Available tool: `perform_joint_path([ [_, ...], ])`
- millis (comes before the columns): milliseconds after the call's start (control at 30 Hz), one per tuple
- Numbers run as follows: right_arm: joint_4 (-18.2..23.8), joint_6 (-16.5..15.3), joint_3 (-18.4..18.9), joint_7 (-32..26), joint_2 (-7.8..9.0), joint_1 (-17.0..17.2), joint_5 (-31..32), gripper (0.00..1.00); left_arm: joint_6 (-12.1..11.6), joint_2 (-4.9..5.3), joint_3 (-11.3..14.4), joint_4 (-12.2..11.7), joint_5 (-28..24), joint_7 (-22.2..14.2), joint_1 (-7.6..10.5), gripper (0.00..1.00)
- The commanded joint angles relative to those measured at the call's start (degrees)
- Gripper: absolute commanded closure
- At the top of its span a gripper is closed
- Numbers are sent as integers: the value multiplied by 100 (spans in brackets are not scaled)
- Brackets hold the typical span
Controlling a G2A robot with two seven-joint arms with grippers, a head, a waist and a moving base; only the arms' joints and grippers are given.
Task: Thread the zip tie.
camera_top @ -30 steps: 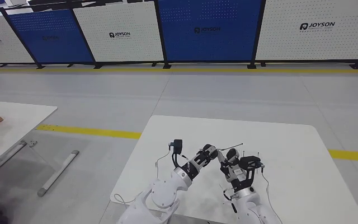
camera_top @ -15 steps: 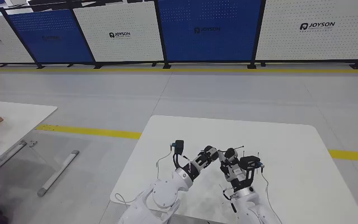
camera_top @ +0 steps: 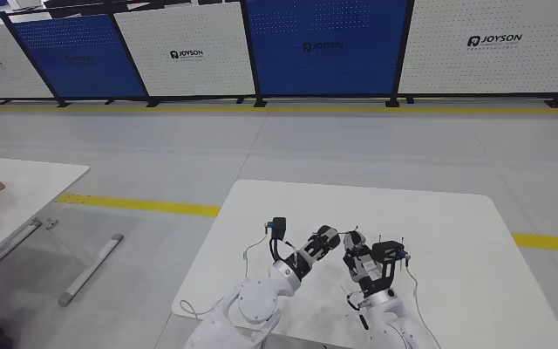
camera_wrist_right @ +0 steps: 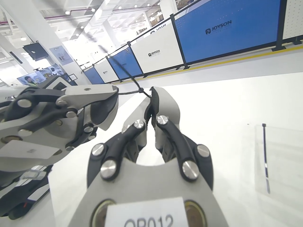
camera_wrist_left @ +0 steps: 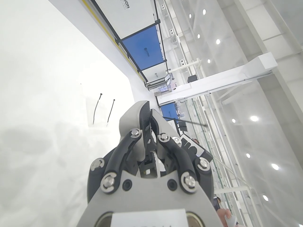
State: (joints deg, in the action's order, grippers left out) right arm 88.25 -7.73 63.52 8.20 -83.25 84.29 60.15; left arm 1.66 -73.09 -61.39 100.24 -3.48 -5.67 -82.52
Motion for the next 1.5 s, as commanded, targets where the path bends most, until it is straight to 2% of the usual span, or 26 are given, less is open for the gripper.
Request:
perform_joint_path([
  [0, 17, 21, -15, -24, 1, -2, 17, 100, -20, 0, -6, -11, -27, -10, -1, 100],
  [400, -89, 19, -63, -118, 9, -74, -1, 100, -158, -3, -65, 43, -128, 58, -24, 100],
  [533, -141, -16, -39, -109, 17, -81, -40, 100, -131, -2, -68, 65, -41, 118, -28, 100],
  [633, -164, -96, -25, -97, 27, -81, -55, 100, -29, -1, -57, 56, 60, 142, -10, 100],
  [700, -165, -202, -8, -55, 40, -67, -31, 71, 69, 1, -47, 48, 192, 181, 4, 100],
  [833, -171, -222, 44, -33, 61, -58, 27, 70, 210, 3, 6, 81, 496, 286, 7, 100],
  [967, -196, -223, 62, -89, 72, -74, 34, 69, 342, 0, 50, 131, 578, 277, 7, 100],
  [1100, -218, -208, 67, -146, 79, -94, 27, 62, 409, -2, 66, 161, 605, 249, 10, 100],
  [1133, -221, -205, 66, -148, 80, -96, 32, 54, 415, -4, 69, 165, 601, 246, 9, 100],
  [1167, -227, -198, 68, -151, 84, -97, 51, 11, 410, -7, 70, 176, 565, 258, 6, 100],
  [1200, -224, -190, 69, -154, 88, -97, 82, 0, 400, -11, 71, 182, 539, 273, 5, 100],
  [1467, -224, -190, 69, -154, 88, -97, 82, 0, 358, -19, 65, 211, 443, 309, -2, 100],
])
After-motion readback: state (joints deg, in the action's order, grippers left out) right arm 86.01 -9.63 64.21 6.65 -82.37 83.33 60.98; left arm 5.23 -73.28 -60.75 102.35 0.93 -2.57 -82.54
